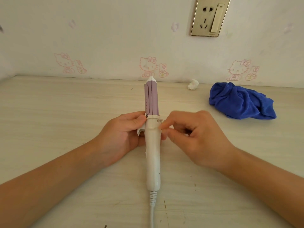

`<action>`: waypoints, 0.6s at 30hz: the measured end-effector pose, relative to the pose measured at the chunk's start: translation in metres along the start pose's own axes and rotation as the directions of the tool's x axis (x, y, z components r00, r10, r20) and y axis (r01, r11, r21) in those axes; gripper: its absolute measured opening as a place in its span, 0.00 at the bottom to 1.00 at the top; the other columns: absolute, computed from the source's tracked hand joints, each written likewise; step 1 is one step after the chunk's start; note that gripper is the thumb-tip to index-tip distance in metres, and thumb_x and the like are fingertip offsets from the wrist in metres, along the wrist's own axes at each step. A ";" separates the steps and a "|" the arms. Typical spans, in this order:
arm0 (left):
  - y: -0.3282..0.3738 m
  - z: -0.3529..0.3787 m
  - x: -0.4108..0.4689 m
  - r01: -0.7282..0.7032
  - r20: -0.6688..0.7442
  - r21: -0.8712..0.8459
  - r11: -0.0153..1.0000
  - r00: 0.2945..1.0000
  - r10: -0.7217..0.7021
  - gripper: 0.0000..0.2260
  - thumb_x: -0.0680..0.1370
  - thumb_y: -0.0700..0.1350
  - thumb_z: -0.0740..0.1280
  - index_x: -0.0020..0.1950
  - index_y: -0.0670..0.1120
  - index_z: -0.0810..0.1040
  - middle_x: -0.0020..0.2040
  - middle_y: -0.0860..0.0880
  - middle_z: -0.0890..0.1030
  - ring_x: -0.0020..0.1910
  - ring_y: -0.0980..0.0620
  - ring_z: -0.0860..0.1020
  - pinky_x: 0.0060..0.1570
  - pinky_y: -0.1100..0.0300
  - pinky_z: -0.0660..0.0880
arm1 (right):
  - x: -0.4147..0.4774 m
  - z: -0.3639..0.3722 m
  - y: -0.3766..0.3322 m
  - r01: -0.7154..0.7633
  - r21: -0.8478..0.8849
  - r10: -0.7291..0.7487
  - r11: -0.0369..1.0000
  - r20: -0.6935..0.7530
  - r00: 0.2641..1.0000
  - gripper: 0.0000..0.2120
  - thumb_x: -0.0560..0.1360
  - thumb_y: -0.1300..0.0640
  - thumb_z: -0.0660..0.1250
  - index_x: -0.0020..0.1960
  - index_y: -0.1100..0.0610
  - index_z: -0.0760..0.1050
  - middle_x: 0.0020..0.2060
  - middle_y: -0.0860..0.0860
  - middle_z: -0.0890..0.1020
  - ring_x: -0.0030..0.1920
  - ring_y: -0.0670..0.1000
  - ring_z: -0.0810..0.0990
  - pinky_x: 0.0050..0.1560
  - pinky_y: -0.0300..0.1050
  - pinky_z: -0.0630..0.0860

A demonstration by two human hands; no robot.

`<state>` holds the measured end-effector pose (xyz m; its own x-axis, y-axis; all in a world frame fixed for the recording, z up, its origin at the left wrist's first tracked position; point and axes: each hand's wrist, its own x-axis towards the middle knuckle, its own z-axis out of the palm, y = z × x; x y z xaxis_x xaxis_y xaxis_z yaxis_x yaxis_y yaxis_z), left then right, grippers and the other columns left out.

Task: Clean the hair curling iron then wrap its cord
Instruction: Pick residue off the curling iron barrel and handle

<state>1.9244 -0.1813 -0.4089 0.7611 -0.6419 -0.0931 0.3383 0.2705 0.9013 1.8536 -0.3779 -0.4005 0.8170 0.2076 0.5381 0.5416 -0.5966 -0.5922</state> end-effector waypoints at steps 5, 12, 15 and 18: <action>0.000 0.001 -0.001 0.001 0.005 -0.014 1.000 1.000 -0.001 0.17 0.77 0.42 0.62 0.58 0.33 0.81 0.47 0.39 0.86 0.44 0.44 0.86 0.42 0.53 0.84 | -0.007 -0.003 -0.001 0.019 0.025 -0.021 1.000 0.082 0.996 0.04 0.77 0.63 0.70 0.46 0.56 0.83 0.23 0.46 0.65 0.25 0.47 0.61 0.31 0.42 0.72; -0.001 0.000 0.001 -0.002 0.022 0.001 1.000 1.000 0.002 0.16 0.76 0.42 0.62 0.58 0.34 0.81 0.47 0.39 0.86 0.44 0.43 0.86 0.45 0.51 0.84 | -0.006 -0.004 -0.004 -0.012 0.019 0.011 1.000 0.069 0.998 0.04 0.77 0.61 0.70 0.47 0.57 0.84 0.23 0.45 0.65 0.25 0.46 0.62 0.30 0.41 0.67; 0.000 -0.001 -0.001 -0.003 0.037 0.002 1.000 0.999 0.003 0.17 0.77 0.42 0.61 0.58 0.34 0.80 0.47 0.39 0.86 0.44 0.45 0.86 0.44 0.54 0.84 | -0.014 0.000 -0.009 0.038 0.049 -0.046 0.998 0.169 0.985 0.05 0.78 0.62 0.70 0.47 0.56 0.84 0.25 0.46 0.66 0.25 0.46 0.63 0.29 0.40 0.68; 0.001 -0.001 0.000 -0.009 0.037 -0.004 1.000 0.999 0.009 0.16 0.77 0.42 0.61 0.58 0.34 0.80 0.47 0.40 0.86 0.43 0.45 0.85 0.43 0.54 0.83 | -0.010 -0.001 -0.007 0.000 0.014 -0.002 1.000 0.098 0.995 0.04 0.77 0.62 0.69 0.46 0.57 0.83 0.24 0.45 0.64 0.25 0.47 0.61 0.34 0.54 0.78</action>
<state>1.9252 -0.1809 -0.4085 0.7434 -0.6652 -0.0694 0.3335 0.2788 0.9006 1.8415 -0.3759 -0.4009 0.8317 0.2838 0.4773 0.5445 -0.5857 -0.6005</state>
